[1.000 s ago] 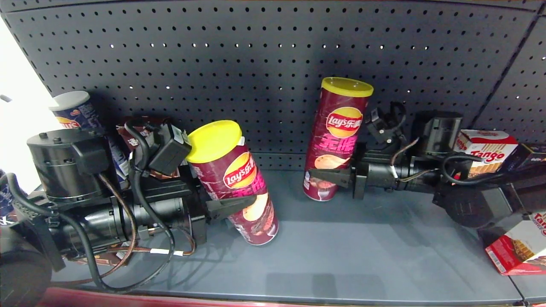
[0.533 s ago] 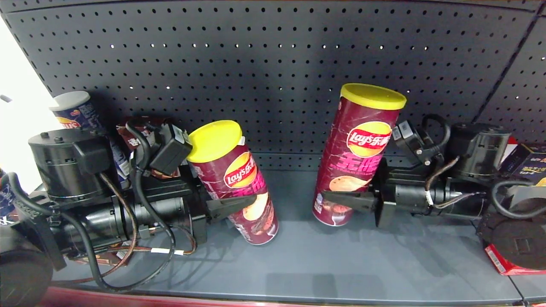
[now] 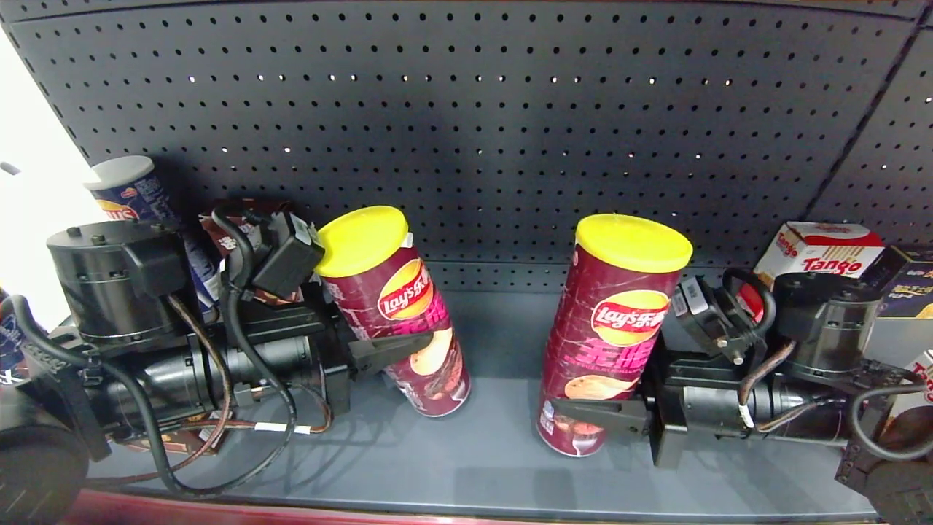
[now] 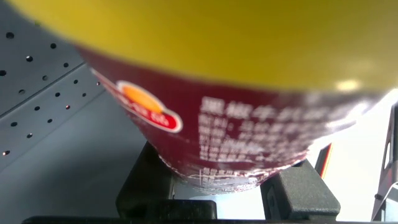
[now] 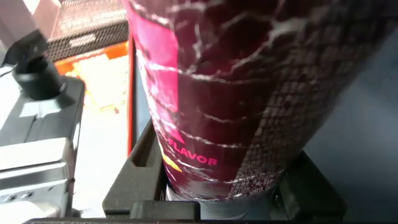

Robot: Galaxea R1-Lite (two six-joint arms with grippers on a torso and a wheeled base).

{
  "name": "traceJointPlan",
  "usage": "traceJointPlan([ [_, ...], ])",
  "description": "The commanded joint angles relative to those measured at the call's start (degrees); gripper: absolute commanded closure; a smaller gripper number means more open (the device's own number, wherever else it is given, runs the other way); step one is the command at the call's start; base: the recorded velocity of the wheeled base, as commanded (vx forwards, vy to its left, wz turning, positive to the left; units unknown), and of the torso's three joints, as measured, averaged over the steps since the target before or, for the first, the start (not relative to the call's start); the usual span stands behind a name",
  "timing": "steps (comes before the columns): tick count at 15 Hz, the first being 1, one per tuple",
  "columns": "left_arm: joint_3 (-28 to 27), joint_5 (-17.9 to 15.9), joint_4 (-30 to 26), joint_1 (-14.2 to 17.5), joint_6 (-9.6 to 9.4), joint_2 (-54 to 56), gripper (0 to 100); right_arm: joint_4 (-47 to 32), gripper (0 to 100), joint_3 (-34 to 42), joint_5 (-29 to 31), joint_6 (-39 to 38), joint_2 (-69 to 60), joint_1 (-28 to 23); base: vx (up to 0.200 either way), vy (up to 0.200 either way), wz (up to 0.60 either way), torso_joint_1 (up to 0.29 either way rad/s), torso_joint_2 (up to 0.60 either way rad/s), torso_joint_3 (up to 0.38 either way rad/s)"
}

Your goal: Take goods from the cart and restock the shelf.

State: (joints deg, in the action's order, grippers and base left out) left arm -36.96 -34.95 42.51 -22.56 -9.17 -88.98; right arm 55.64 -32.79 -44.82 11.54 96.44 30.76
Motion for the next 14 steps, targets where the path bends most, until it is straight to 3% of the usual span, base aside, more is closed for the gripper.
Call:
traceJointPlan([
  [1,0.05,-0.03,0.03,0.15,-0.06,-0.05,100,0.0,100,0.98,0.09,0.5,0.24,0.44,0.0,0.0,0.0,0.0,0.0,0.0],
  [14,0.14,-0.21,0.12,0.24,-0.06,-0.32,100,5.27,100,3.35,0.35,1.2,5.34,2.47,0.0,0.0,0.0,0.0,0.0,0.0],
])
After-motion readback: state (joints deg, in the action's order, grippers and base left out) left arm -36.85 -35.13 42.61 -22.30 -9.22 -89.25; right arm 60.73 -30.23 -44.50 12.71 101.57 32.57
